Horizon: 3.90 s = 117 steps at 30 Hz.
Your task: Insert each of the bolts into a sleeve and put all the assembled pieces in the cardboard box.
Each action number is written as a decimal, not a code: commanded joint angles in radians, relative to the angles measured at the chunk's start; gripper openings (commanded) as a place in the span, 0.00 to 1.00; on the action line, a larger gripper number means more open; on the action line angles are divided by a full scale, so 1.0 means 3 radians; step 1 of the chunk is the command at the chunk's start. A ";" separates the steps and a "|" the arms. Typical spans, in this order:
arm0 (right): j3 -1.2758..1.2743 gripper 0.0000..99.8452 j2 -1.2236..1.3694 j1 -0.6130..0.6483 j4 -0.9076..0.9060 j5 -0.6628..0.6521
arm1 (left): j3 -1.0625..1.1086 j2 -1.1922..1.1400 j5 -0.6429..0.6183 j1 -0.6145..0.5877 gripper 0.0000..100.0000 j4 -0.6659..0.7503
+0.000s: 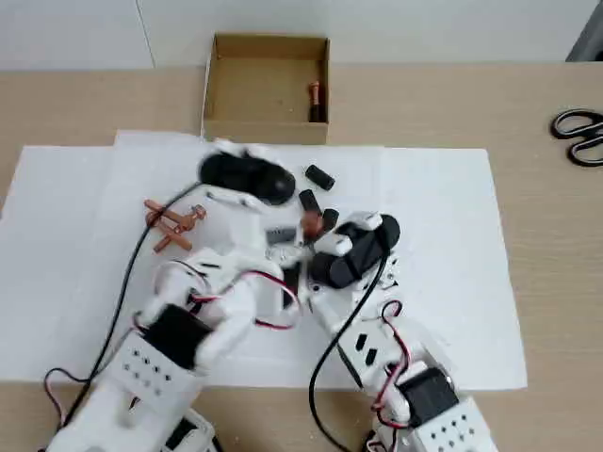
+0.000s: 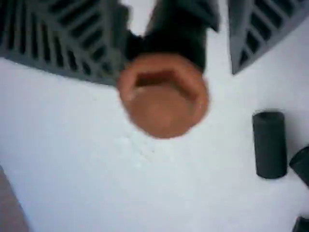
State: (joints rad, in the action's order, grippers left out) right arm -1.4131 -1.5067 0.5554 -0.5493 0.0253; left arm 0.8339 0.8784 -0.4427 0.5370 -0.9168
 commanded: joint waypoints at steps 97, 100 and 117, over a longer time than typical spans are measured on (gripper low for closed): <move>0.7518 0.20 0.6370 -0.0892 -0.3000 0.0629 | -0.1230 0.0026 0.0031 -0.1918 0.34 -0.2614; 0.7513 0.20 0.6375 -0.0867 -0.3491 0.0854 | -0.1225 0.0026 0.0031 -0.1918 0.34 -0.2614; 0.7232 0.20 0.7337 -0.0596 -0.3721 0.1059 | -0.1225 0.0026 0.0031 -0.1933 0.34 -0.2619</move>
State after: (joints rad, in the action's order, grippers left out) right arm 0.7534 0.6797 0.3728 -1.6602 0.3368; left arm 0.4687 0.8753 -0.4381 -0.0384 -1.6993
